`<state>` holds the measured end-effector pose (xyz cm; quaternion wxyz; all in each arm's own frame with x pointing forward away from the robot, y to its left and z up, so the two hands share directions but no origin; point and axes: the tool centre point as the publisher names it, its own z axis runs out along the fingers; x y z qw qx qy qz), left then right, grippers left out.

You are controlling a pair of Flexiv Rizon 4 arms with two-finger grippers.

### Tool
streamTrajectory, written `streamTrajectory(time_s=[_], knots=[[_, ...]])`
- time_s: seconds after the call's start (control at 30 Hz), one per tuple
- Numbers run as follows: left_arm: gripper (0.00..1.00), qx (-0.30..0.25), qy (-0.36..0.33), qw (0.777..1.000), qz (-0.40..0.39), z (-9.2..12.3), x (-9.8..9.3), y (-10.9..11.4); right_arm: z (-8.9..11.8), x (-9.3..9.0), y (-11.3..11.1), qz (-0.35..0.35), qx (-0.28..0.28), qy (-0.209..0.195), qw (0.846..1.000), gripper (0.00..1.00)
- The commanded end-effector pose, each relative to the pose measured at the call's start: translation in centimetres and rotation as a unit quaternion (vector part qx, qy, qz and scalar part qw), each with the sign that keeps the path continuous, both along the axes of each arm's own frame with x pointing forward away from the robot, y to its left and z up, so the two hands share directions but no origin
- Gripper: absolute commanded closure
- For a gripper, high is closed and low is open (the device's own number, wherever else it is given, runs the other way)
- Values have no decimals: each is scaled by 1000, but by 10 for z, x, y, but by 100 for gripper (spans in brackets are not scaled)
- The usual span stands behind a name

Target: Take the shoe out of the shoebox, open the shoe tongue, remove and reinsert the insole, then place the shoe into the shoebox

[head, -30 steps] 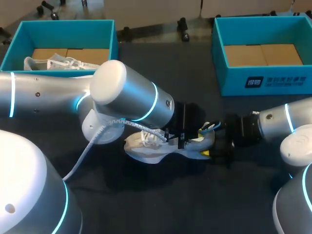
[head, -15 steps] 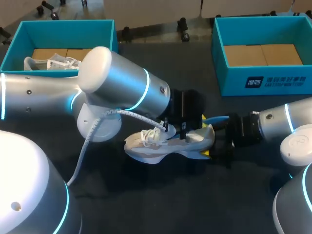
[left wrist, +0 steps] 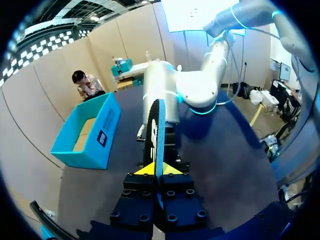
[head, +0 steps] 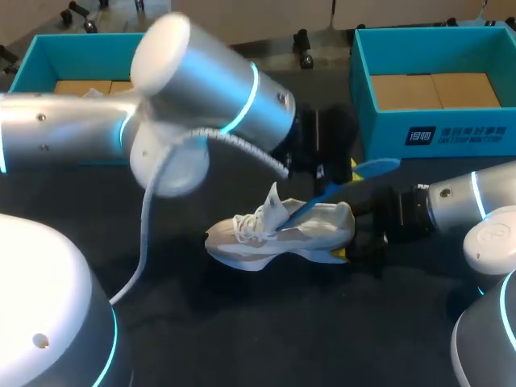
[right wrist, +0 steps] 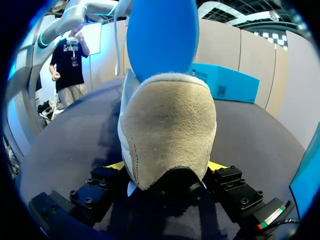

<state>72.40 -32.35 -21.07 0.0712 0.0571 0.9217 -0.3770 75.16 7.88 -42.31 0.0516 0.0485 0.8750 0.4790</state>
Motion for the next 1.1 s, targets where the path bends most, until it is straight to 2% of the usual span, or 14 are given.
streamTrajectory(time_s=[0.03,0.27,0.5,0.77,1.1], knots=[[100,30,19,999,-17,24,5,5,-2,0,1,-1,-1,-1,1000,100],[100,40,37,998,-38,44,4,8,-2,0,1,-1,-1,-1,1000,100],[100,32,90,993,-71,73,-1,10,-2,0,1,-1,-1,-1,1000,100],[100,-5,136,989,-58,108,-12,7,-2,0,1,-1,-1,-1,1000,100],[100,-70,210,975,-32,142,-24,5,-2,0,1,-1,-1,-1,1000,100]])
